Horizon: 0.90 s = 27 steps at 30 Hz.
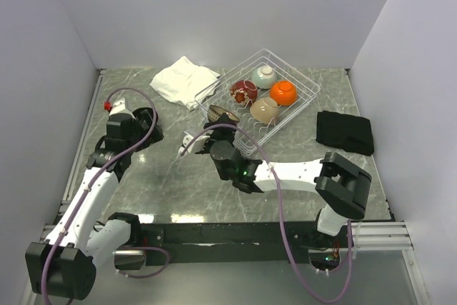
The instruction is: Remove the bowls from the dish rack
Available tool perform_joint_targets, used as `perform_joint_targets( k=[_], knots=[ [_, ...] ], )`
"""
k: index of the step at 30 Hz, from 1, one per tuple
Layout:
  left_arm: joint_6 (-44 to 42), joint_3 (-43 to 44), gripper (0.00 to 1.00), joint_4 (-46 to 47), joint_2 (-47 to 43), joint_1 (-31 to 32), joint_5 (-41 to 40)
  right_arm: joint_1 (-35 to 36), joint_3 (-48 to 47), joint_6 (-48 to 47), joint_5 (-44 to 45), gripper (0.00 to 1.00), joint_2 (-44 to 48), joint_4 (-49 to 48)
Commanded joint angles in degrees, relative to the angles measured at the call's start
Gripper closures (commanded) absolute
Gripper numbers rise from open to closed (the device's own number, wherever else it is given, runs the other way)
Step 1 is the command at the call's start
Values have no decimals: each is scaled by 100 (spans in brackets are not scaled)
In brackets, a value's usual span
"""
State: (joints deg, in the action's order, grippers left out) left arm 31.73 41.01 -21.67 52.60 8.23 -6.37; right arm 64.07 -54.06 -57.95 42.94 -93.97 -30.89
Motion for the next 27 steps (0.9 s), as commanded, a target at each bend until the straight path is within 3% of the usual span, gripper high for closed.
perform_joint_targets(
  k=[1, 11, 19, 27],
  knots=[
    [299, 495, 1, -188, 101, -32, 329, 184, 185, -1094, 610, 85, 319, -2173],
    [493, 1277, 0, -838, 505, -137, 690, 702, 449, -2237, 760, 84, -481, -3958],
    [545, 1717, 1, -1111, 725, -225, 857, 993, 335, -2501, 883, 83, -1210, -4627],
    [633, 1927, 1, -1120, 866, -225, 1313, 1142, 195, -2440, 944, 83, -1658, -4662]
  ],
)
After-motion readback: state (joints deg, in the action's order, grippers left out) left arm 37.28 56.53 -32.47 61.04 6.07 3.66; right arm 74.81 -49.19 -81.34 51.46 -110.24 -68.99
